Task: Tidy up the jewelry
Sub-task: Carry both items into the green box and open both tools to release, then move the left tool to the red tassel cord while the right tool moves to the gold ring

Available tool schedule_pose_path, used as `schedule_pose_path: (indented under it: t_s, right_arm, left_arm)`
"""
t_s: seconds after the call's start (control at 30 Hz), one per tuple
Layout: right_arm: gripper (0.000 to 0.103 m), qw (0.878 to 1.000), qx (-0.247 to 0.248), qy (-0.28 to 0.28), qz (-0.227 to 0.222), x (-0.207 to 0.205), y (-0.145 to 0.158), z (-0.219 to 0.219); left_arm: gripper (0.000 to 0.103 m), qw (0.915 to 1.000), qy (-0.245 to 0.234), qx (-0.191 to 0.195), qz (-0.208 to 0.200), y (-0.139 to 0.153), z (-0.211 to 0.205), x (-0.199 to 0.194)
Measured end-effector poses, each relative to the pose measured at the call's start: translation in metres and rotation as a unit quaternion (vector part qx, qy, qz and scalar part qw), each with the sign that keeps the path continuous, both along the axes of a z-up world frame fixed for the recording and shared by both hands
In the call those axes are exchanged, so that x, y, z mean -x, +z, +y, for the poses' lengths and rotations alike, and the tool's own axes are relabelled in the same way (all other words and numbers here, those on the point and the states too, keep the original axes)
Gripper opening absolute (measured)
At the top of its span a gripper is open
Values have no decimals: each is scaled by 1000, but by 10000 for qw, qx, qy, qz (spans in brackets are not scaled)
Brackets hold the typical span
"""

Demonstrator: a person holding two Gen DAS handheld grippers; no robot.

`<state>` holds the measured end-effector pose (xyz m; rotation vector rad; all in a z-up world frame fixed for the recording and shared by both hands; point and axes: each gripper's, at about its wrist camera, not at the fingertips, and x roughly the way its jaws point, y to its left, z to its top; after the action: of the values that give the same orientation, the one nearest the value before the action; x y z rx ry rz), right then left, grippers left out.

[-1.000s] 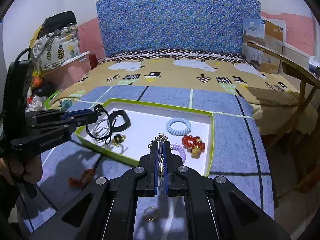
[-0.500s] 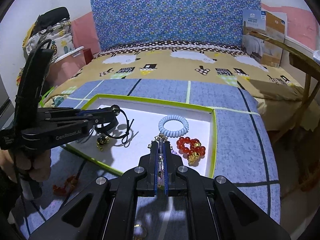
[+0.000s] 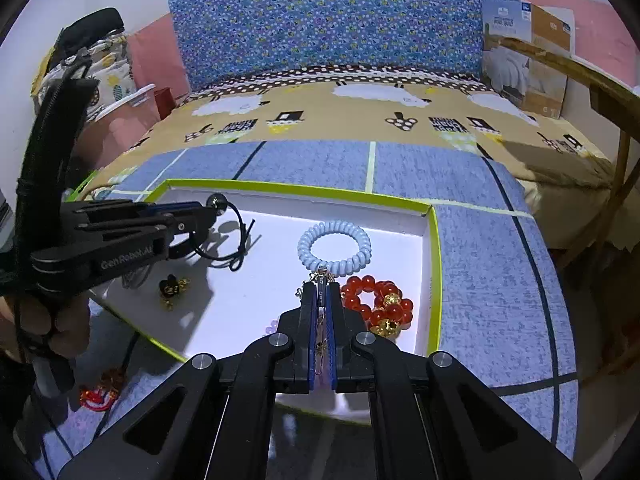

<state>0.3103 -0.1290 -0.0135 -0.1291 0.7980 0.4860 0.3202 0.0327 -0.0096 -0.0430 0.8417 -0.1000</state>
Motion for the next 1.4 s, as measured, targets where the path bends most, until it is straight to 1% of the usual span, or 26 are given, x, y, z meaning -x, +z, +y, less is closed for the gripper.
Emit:
schedule_pose_path:
  t_s: [0.1,0.3,0.47,0.53,0.6,0.73,0.9,1.17,1.4]
  right_arm:
    - [4,10000,17,7,64,-3,-4,0]
    - [4,9999,2,34,95,-7,-5,0]
    - [4,9999,42,44,110,-7,-5,2]
    - [5,9999,57,44,110,-7,-4,2]
    - [9,9999,40,51,77,-5,-2,2]
    - [9,9999,-24,94,-48,7,8,-2]
    - [9,9996,-134,122,-205,31,23,-8]
    - [10,9989,-258,129,-369,82,39,-24]
    - [10,9985,-251,137,-472,123,43,-30]
  left_arm:
    - [14,10000,-20,-91,1,0,-4,-3]
    - [15,9998,-105,-138,-19,0,-7,-5]
    - [23,9997,-196,-123,-9,1,-10,-6]
    - [23,9997,-203,-126,-21,1,-10,-5]
    - [23,9997,-196,-130,-58,3,-10,-2]
    - [23,9996,-181,-77,-178,10,-7,11]
    - [23,9991,-141,5,-408,24,-1,40]
    - [23,9970,22,258,-724,39,10,101]
    - [23,9955,51,220,-917,44,10,151]
